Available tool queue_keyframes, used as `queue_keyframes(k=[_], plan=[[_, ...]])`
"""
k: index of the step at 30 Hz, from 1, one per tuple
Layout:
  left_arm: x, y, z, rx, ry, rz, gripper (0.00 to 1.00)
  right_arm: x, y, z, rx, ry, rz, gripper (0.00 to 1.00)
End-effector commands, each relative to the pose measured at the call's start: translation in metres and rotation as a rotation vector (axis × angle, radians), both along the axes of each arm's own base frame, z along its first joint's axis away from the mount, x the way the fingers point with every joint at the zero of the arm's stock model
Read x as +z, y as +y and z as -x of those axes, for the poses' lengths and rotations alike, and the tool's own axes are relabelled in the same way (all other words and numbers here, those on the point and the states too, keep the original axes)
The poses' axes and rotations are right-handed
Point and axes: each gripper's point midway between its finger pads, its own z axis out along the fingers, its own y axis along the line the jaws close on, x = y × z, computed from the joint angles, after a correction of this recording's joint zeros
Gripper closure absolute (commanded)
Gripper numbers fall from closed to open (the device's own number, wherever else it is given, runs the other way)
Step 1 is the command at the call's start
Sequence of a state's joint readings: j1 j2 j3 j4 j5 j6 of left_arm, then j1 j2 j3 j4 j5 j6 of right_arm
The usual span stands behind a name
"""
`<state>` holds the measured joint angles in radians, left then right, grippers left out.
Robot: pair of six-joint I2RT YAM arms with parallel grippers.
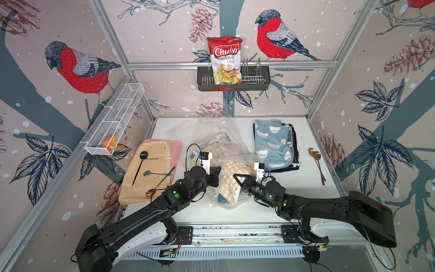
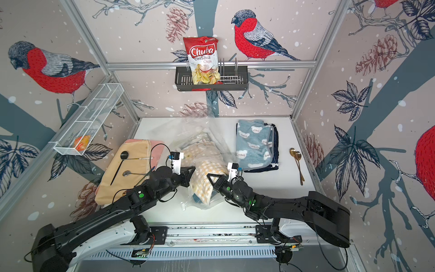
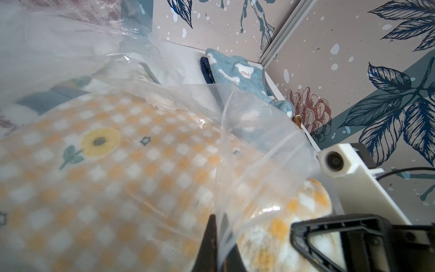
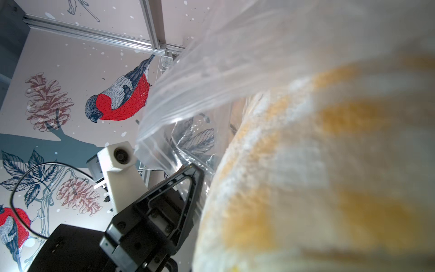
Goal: Take the blanket out of the vacuum bag
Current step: Take out the blanket from the vacuum bag.
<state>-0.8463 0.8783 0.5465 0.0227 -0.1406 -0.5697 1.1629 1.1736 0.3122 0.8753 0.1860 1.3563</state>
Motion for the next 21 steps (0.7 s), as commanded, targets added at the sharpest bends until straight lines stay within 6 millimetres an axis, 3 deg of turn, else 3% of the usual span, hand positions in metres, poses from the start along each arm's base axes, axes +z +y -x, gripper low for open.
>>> queue_keyframes(k=[1, 6, 15, 21], plan=[[0.016, -0.002, -0.007, 0.015, -0.043, 0.038, 1.0, 0.013, -0.007, 0.004, -0.02, -0.053, 0.005, 1.0], [0.016, 0.0, -0.012, 0.05, -0.045, 0.066, 1.0, 0.04, -0.018, 0.008, -0.031, -0.13, 0.037, 1.0], [0.016, -0.007, -0.023, 0.077, -0.043, 0.101, 1.0, 0.13, -0.018, 0.024, 0.045, -0.305, 0.033, 1.0], [0.011, -0.008, -0.023, 0.081, -0.032, 0.114, 1.0, 0.19, -0.027, 0.022, 0.002, -0.414, 0.042, 1.0]])
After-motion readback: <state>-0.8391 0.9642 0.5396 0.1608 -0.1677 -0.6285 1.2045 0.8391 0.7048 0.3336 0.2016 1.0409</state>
